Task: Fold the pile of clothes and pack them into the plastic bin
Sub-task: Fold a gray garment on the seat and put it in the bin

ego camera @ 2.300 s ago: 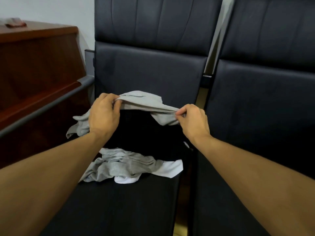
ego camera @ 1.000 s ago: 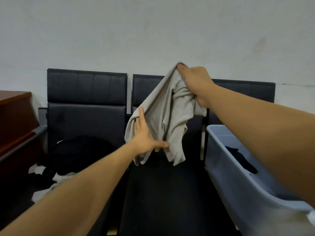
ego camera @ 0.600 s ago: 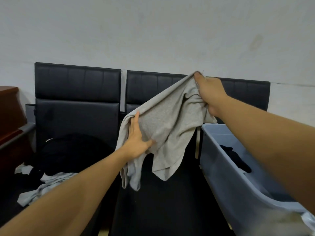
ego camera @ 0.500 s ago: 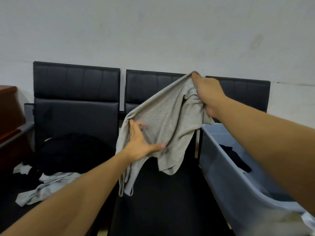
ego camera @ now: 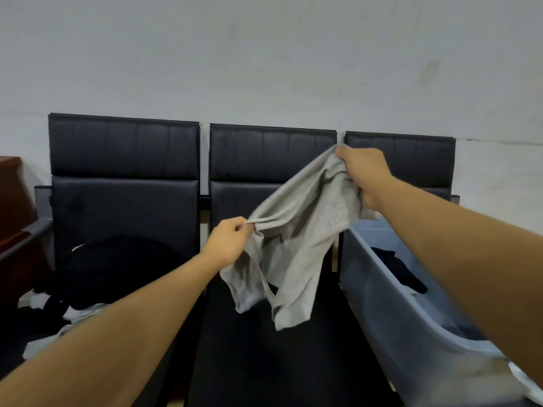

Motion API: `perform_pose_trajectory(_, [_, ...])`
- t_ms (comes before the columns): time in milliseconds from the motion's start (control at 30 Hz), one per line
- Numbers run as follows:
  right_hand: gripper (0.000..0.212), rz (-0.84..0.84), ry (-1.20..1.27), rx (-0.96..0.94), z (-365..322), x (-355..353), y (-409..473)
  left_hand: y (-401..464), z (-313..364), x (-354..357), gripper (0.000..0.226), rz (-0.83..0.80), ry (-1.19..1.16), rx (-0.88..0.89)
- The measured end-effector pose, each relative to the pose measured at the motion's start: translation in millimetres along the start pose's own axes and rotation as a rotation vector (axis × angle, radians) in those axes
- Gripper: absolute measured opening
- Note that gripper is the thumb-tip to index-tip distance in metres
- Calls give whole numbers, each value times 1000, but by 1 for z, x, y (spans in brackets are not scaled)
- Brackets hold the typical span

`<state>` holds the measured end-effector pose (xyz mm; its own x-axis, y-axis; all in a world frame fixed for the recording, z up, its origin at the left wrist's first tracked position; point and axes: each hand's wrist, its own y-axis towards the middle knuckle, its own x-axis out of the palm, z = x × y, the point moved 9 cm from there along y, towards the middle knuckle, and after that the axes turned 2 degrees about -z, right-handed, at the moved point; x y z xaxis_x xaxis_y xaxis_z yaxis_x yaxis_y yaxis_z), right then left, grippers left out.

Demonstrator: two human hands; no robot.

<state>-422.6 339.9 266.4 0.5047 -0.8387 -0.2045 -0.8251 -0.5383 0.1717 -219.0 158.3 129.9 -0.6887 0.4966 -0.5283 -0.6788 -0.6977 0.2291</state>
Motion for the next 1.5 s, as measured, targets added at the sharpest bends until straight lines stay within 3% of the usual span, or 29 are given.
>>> perform_pose_trajectory(100, [19, -18, -162, -17, 22, -1, 0, -2, -4, -26, 32, 19, -110, -70])
perform_pose_trajectory(233, [27, -72, -341, -49, 48, 11, 6, -5, 16, -38, 29, -8, -164, -43])
perform_pose_trajectory(333, [20, -175, -359, -53, 59, 33, 4, -7, 41, -39, 16, -9, -292, 4])
perform_pose_trajectory(433, [40, -282, -257, -30, 62, 57, -16, -7, 60, -34, 23, -46, -398, 31])
perform_pose_trajectory(533, [32, -536, -166, 40, 72, 87, -46, -4, 71, -31, 33, -48, -427, 52])
perform_pose_trajectory(667, [61, -967, -119, 277, 108, 133, -99, -4, 75, -36, 38, 32, -495, 33])
perform_pose_trajectory(767, [64, -1079, -129, 297, 118, 149, -115, -5, 72, -49, 35, 135, -600, 5])
perform_pose_trajectory(833, [68, -1045, -112, 270, 117, 151, -112, -4, 68, -59, 33, 188, -673, -19])
perform_pose_trajectory(933, [80, -825, -155, 171, 115, 145, -92, -5, 68, -73, 33, 237, -746, -19])
perform_pose_trajectory(1033, [56, -543, -279, -128, 98, 131, -75, -7, 76, -86, 36, 290, -784, 11])
perform_pose_trajectory(1100, [40, -539, -275, -169, 102, 135, -76, -10, 82, -97, 39, 347, -800, 30])
perform_pose_trajectory(1267, [73, -575, -363, -136, 122, 156, -76, -22, 97, -124, 41, 540, -793, 83])
perform_pose_trajectory(1367, [58, -566, -355, -132, 115, 166, -73, -24, 97, -136, 40, 607, -813, 96])
perform_pose_trajectory(1500, [15, -448, -485, -203, 106, 162, -69, -28, 88, -146, 39, 663, -777, 76])
